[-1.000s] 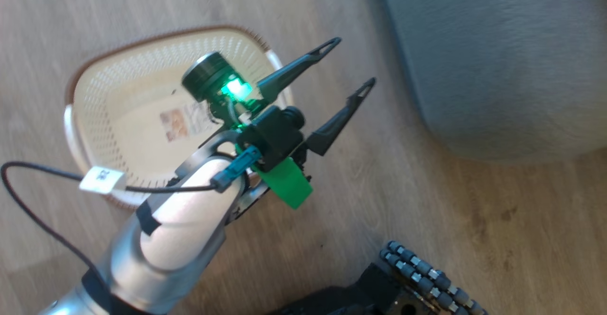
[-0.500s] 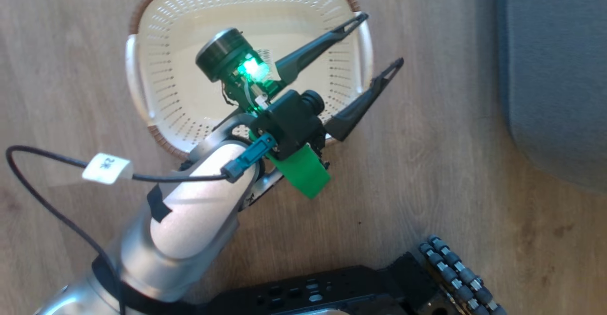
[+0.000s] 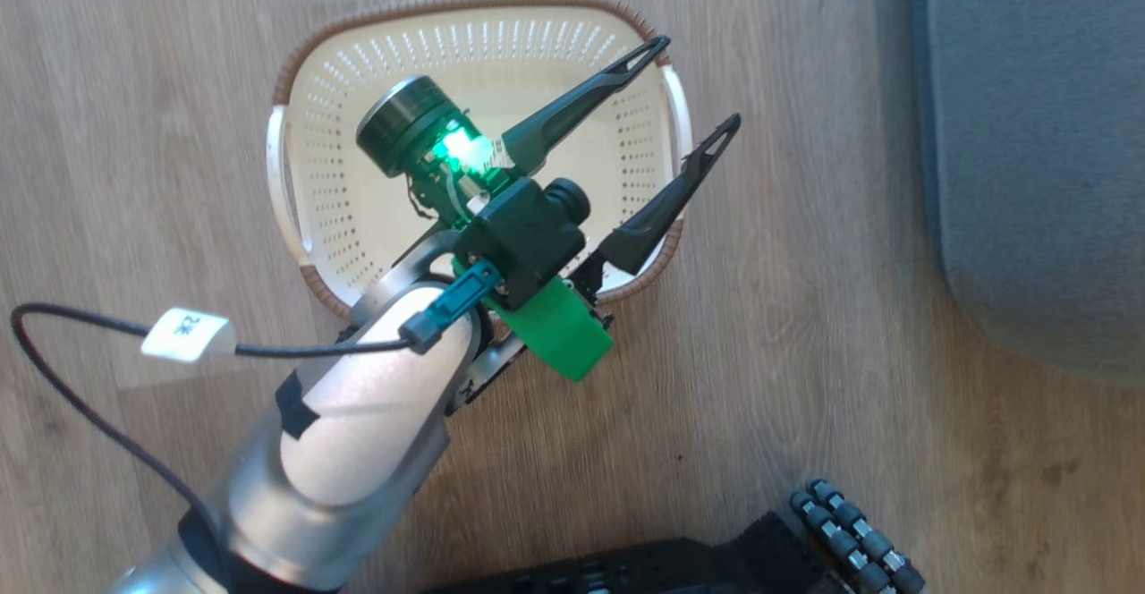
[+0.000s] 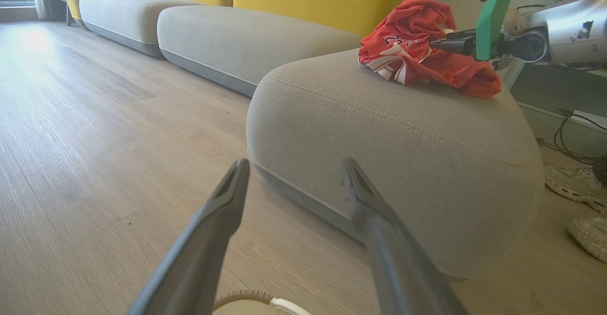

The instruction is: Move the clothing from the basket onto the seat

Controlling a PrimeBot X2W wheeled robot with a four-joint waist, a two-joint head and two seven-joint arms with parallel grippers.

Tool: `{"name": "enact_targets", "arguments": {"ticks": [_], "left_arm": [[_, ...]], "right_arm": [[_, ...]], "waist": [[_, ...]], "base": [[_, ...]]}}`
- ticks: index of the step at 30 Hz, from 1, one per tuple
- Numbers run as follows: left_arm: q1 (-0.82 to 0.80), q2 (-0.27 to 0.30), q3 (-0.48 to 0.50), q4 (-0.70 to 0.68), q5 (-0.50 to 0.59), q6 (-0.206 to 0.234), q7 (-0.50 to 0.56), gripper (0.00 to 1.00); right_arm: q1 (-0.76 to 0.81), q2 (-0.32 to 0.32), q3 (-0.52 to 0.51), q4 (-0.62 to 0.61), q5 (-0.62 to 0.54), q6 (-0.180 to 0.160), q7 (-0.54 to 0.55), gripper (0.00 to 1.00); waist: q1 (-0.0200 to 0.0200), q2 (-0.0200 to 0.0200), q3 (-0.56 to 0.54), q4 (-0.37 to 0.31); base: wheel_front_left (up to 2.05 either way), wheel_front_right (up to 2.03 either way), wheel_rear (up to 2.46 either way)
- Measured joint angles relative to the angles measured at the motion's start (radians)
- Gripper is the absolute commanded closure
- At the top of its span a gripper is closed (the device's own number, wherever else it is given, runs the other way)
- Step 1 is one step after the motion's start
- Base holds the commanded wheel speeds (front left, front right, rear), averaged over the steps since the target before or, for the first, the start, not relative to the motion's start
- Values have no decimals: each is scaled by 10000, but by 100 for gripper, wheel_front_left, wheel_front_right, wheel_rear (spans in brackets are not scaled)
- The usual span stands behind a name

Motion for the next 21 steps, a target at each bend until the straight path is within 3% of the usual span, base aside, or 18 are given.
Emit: {"name": "enact_targets", "arguments": {"ticks": [6, 15, 21], "left_arm": [[395, -35, 374, 6, 0, 0, 0, 0], [1732, -282, 1342, -58, -104, 94, 0, 0], [2608, -441, 2119, -44, -176, 107, 2, 0]], "right_arm": [[1703, 456, -109, -2173, 577, 0, -27, 0], [3974, 2077, 163, -5459, 290, 0, -29, 0], [4539, 3005, 811, -6435, 299, 0, -56, 0]], "waist": [[0, 0, -663, -65], [-1, 1, -2108, 312], [-1, 1, -3017, 960]], "base": [[0, 0, 0], [0, 0, 0], [0, 0, 0]]}}
